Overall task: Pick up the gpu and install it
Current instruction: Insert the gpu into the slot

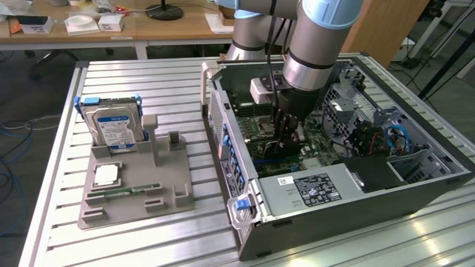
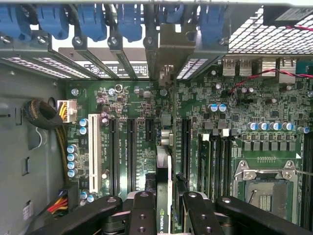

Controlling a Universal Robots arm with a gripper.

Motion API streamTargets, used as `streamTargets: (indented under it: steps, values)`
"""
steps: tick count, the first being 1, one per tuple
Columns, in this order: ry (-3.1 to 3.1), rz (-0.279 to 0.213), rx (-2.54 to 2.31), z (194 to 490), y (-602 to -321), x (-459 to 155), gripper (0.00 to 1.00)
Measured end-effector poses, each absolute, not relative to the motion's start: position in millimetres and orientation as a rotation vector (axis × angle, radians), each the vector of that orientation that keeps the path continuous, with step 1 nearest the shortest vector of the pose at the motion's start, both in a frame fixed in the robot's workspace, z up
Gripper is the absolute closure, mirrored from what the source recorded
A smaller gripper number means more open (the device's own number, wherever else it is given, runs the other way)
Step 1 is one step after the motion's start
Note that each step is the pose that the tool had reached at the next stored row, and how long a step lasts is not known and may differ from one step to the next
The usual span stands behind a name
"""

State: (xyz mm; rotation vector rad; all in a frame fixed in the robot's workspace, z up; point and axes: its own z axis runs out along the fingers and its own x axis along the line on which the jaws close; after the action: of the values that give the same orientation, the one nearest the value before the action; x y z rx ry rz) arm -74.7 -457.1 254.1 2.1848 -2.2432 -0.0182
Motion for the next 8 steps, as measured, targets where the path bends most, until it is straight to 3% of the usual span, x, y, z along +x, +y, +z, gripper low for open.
streamTargets:
  steps: [8]
  values:
    - [-2.243,-0.018,2.184,253.9,-455.5,-75.0,0.74]
